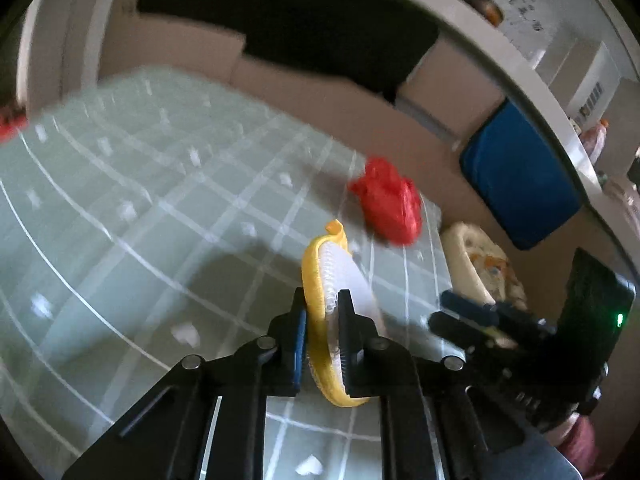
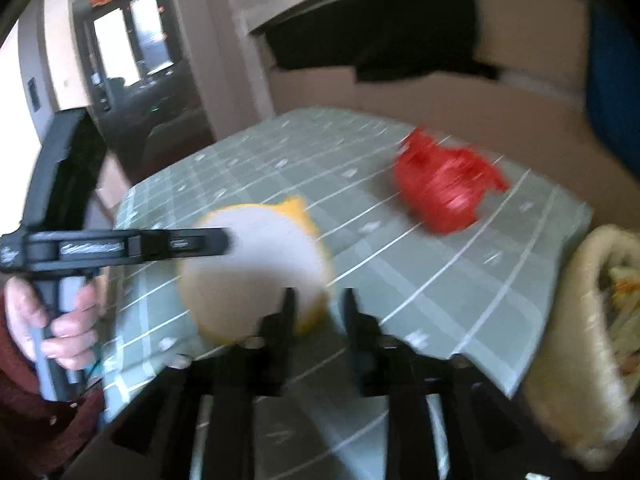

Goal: Collect trash
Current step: 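Grasp the yellow-rimmed sponge pad with the left tool, then grasp the red plastic bag with the right tool while the left tool holds the sponge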

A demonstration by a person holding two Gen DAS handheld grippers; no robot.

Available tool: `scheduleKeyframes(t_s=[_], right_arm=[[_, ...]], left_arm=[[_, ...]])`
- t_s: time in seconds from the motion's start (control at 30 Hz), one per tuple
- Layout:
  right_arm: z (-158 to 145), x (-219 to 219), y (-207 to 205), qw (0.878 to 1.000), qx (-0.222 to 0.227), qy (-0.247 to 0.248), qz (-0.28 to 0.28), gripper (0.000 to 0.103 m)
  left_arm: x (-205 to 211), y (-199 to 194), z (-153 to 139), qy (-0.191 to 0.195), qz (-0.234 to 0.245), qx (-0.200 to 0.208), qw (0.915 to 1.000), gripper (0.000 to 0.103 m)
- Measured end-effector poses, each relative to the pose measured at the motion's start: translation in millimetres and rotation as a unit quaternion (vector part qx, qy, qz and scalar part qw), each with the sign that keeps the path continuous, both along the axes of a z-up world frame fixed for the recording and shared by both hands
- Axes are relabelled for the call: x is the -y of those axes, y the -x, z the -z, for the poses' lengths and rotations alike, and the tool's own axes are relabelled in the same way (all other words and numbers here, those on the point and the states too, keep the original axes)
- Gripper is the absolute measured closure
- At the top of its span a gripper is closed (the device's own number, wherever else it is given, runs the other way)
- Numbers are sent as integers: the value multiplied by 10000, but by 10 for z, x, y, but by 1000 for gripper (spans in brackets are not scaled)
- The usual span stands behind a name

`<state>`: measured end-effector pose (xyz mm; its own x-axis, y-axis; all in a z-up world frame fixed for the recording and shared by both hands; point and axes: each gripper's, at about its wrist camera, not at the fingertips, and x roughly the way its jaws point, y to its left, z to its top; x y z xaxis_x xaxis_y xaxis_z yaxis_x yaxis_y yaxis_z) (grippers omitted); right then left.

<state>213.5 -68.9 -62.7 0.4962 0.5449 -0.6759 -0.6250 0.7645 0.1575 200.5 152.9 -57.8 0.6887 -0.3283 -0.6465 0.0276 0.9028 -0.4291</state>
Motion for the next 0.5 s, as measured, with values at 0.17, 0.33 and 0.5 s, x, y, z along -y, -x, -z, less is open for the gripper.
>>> scheduleKeyframes(t_s=[0.17, 0.33, 0.5], right_arm=[[-196, 67, -317, 9952, 827, 359, 375, 62], [-261, -14, -695, 9918, 1061, 284, 654, 60], [-143, -166, -1132, 9894, 893, 547, 1003, 55]], left_arm=[[-11, 95, -363, -636, -559, 855, 9927, 90], [59, 16, -415, -941, -636, 1016, 9883, 89], [33, -109, -364, -939, -716, 846, 9894, 89]])
